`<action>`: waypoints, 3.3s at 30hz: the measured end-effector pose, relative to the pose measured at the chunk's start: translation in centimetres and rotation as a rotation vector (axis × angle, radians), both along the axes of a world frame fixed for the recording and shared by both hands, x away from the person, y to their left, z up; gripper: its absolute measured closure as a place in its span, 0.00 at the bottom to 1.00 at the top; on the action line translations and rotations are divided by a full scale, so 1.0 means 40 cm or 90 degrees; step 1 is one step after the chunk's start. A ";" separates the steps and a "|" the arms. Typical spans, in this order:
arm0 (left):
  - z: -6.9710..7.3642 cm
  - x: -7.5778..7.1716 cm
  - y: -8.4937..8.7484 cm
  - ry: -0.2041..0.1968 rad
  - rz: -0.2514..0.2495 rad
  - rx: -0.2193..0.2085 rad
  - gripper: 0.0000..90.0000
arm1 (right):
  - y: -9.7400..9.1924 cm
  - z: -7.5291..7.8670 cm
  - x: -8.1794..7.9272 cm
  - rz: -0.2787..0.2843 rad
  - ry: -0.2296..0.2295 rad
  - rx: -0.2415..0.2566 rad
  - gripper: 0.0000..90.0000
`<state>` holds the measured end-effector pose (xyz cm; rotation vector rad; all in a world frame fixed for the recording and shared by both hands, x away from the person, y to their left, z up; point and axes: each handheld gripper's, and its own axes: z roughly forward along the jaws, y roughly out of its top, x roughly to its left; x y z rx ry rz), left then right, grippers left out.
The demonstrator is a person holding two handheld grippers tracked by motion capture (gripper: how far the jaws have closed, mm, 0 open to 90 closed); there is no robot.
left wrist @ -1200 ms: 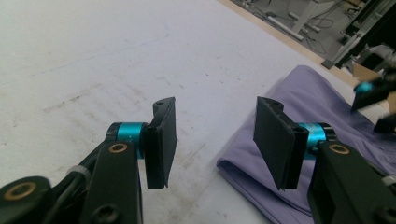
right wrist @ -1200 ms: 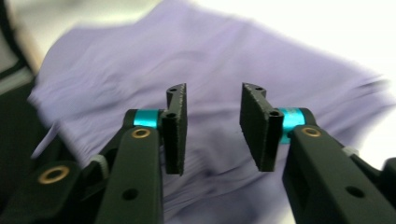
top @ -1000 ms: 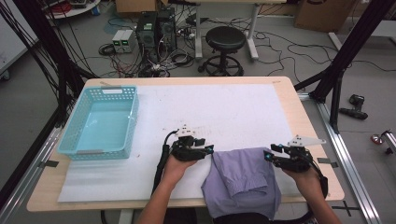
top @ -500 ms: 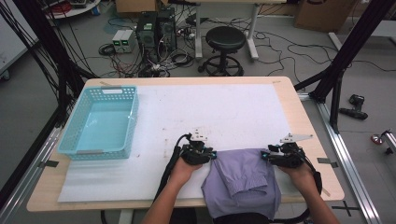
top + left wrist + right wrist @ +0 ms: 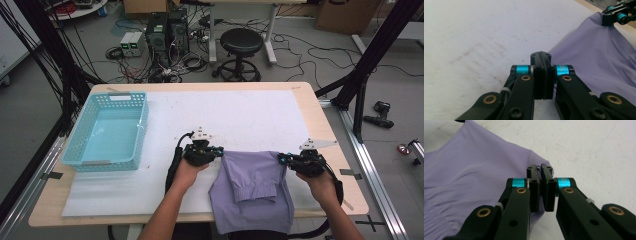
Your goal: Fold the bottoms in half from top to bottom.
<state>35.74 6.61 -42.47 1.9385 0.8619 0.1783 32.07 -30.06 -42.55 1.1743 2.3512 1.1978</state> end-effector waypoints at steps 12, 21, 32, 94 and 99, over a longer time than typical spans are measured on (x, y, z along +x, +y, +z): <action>0.057 0.091 0.050 -0.032 0.047 -0.032 1.00 | 0.046 0.032 0.092 -0.036 -0.024 -0.018 0.96; 0.033 0.121 0.035 -0.001 0.053 -0.036 0.95 | 0.042 0.002 0.157 -0.063 0.017 -0.042 0.96; -0.054 0.144 -0.062 0.064 0.034 0.031 0.59 | 0.042 0.004 0.153 -0.057 0.016 -0.043 0.95; 0.007 0.044 0.182 -0.093 0.109 -0.112 0.29 | 0.233 -0.053 0.085 0.096 0.026 -0.089 0.59; 0.005 0.033 0.177 -0.094 0.111 -0.113 0.29 | 0.225 -0.056 0.032 0.110 0.017 -0.085 0.59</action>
